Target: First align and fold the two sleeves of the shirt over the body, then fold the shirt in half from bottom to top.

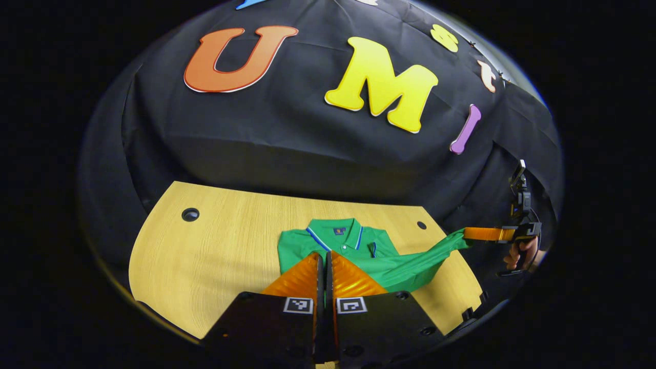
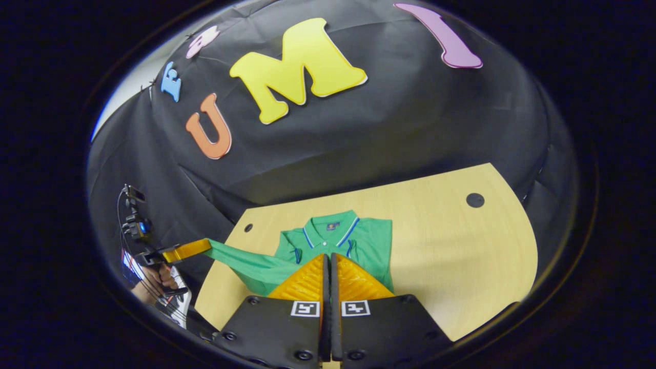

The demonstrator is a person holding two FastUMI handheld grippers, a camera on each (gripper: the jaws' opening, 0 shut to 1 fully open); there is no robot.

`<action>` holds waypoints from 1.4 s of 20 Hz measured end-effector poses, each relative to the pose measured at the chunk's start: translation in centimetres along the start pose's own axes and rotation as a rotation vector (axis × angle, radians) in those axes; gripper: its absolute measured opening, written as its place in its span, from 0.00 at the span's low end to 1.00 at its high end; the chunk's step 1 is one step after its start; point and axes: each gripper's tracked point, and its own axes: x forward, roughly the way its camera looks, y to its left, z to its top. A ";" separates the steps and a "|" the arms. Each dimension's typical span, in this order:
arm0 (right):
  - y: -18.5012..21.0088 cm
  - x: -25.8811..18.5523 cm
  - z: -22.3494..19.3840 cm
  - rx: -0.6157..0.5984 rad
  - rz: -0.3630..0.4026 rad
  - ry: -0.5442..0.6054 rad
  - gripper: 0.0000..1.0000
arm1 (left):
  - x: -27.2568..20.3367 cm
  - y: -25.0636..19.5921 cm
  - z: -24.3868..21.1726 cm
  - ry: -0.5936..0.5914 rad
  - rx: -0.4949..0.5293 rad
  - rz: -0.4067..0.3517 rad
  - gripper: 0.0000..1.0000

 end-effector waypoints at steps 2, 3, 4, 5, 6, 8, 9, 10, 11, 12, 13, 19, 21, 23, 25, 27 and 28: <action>-0.8 1.9 1.8 -0.010 -0.013 -0.027 0.01 | 1.7 0.9 1.4 -0.023 -0.015 0.009 0.03; -1.3 3.0 2.6 -0.012 -0.015 -0.041 0.01 | 2.8 1.2 1.9 -0.034 -0.022 0.009 0.03; -1.8 4.3 3.2 -0.009 -0.017 -0.053 0.00 | 4.1 1.5 2.4 -0.039 -0.026 0.009 0.03; -2.5 5.7 3.9 -0.003 -0.022 -0.066 0.00 | 5.2 1.8 2.6 -0.045 -0.024 0.012 0.03; -3.3 7.1 4.4 0.005 -0.033 -0.074 0.00 | 6.4 2.1 2.6 -0.046 -0.020 0.014 0.03; -4.6 9.8 5.0 0.038 -0.044 -0.079 0.01 | 9.1 2.7 2.2 -0.036 -0.020 0.016 0.03; -5.6 11.6 5.1 0.055 -0.055 -0.077 0.00 | 10.4 3.1 1.9 -0.030 -0.019 0.021 0.03; -6.1 12.6 5.1 0.066 -0.060 -0.075 0.00 | 11.6 3.6 1.5 -0.025 -0.019 0.028 0.03; -6.7 13.6 4.9 0.072 -0.067 -0.070 0.01 | 12.7 3.8 1.3 -0.022 -0.024 0.027 0.03; -7.1 14.5 4.9 0.069 -0.073 -0.068 0.01 | 13.5 4.2 1.0 -0.019 -0.025 0.032 0.03; -7.6 15.3 4.7 0.059 -0.082 -0.064 0.01 | 14.3 4.6 0.7 -0.015 -0.020 0.038 0.03; -10.2 20.9 2.8 0.007 -0.117 -0.046 0.00 | 19.2 7.3 -1.6 0.003 -0.002 0.111 0.03; -10.6 22.6 2.3 -0.034 -0.133 -0.046 0.01 | 20.2 8.2 -1.4 -0.030 0.010 0.132 0.03; -11.1 24.0 2.1 -0.066 -0.159 -0.052 0.01 | 21.5 8.6 -1.6 -0.045 0.028 0.148 0.02; -11.5 25.0 1.8 -0.091 -0.188 -0.055 0.01 | 22.6 9.2 -2.2 -0.040 0.053 0.177 0.03; -11.9 25.8 1.2 -0.126 -0.219 -0.041 0.01 | 23.6 10.2 -3.1 -0.025 0.085 0.239 0.04; -12.1 25.9 0.9 -0.131 -0.230 -0.029 0.01 | 23.9 10.5 -3.8 -0.001 0.107 0.265 0.06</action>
